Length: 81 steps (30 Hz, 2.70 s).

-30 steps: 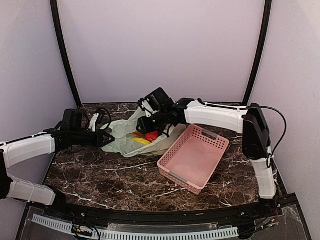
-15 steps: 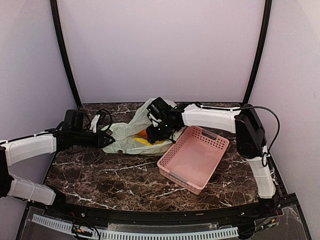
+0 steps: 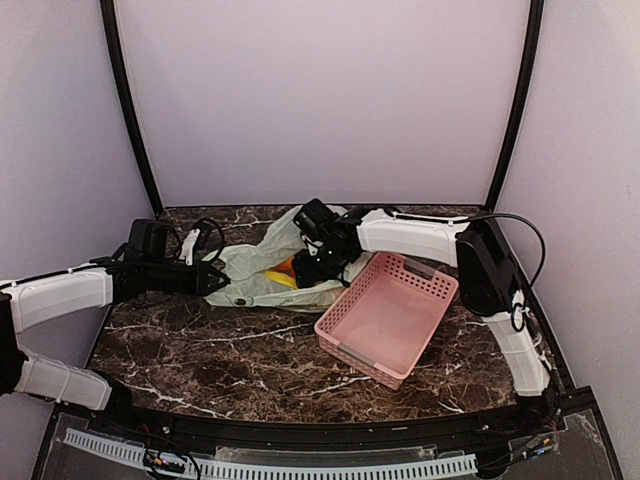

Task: Untie the knot of the plastic bag and take out the fruit
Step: Reach into the gripper in the takeout bag, then pick up the fake fruit from the bin.

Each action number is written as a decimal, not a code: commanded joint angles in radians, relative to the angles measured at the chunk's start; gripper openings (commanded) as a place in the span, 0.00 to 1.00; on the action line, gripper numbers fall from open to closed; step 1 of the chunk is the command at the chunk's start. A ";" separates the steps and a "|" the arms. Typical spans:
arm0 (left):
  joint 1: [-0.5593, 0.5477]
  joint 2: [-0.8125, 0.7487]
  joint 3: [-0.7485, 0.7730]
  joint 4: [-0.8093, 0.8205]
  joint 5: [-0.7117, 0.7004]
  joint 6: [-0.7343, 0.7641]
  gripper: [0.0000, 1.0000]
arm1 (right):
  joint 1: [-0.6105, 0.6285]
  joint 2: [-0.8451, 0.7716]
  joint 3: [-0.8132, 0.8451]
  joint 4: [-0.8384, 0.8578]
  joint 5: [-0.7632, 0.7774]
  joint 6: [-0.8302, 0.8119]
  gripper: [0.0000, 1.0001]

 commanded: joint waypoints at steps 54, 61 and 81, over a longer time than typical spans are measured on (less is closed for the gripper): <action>-0.005 0.013 0.128 -0.113 0.057 0.040 0.01 | 0.037 0.140 0.123 0.204 -0.196 -0.394 0.22; -0.003 0.036 0.183 -0.156 0.080 0.080 0.01 | 0.035 -0.007 0.043 0.298 -0.236 -0.380 0.01; 0.023 0.034 0.246 -0.270 -0.063 0.268 0.01 | 0.032 -0.417 -0.359 0.515 -0.351 -0.277 0.00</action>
